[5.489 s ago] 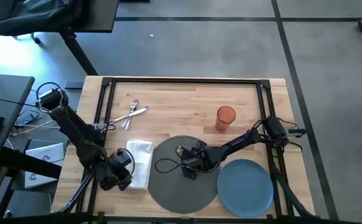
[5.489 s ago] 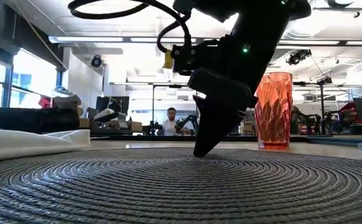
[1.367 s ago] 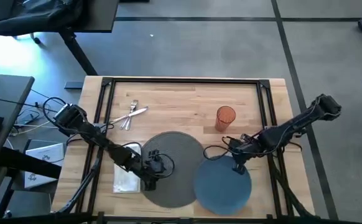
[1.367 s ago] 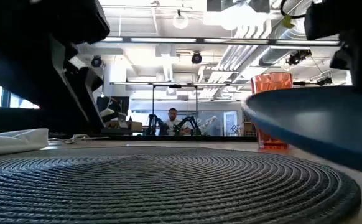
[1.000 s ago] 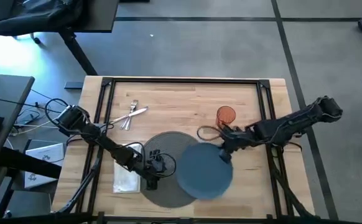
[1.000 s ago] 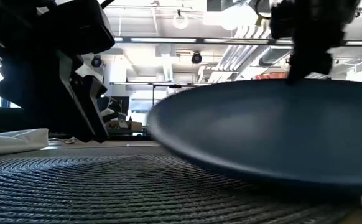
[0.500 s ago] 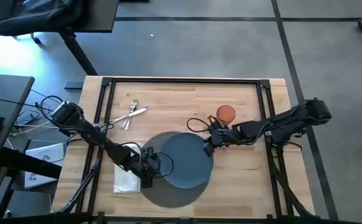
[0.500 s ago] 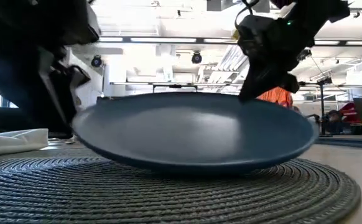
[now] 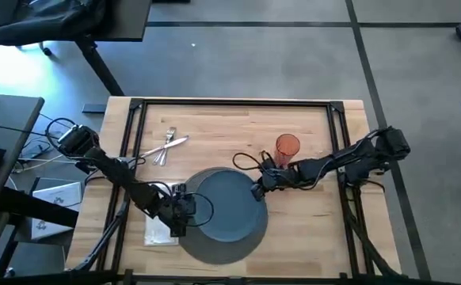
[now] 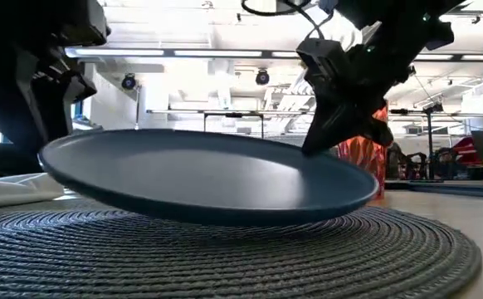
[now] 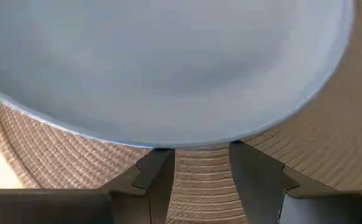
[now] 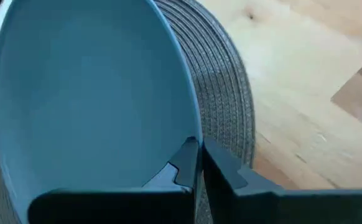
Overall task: Set table place
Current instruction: Put the blue plate on the gray table mat
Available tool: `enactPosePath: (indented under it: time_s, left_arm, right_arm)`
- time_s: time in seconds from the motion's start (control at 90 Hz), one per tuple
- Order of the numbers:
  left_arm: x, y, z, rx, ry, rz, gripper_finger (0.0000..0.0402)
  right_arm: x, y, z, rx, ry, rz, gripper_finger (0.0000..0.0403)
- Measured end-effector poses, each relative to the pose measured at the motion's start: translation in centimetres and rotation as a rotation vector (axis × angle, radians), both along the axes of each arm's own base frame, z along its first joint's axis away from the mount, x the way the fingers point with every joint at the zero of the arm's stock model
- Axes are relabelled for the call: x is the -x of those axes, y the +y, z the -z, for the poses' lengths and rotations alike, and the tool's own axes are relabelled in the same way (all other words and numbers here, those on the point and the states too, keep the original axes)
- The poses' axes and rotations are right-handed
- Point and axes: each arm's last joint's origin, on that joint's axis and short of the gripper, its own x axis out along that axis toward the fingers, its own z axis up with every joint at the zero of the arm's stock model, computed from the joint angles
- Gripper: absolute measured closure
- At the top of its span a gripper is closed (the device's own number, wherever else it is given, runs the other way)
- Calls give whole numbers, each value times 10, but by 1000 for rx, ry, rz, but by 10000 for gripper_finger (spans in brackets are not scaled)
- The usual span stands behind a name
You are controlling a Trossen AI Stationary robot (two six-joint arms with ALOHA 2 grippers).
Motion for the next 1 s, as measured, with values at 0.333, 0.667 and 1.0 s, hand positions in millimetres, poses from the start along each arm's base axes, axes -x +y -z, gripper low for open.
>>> enactPosePath:
  time_s: [0.333,0.667,1.0]
  left_arm:
    - [8,4,4,-4,103,-29,265]
    - [8,4,3,-1,101,-38,265]
    - [9,4,3,11,117,-30,265]
  right_arm:
    - [-3,1,-1,-31,-26,-19,399]
    - [-7,0,-5,30,-80,-34,284]
    - [7,26,-21,-15,-81,-478,254]
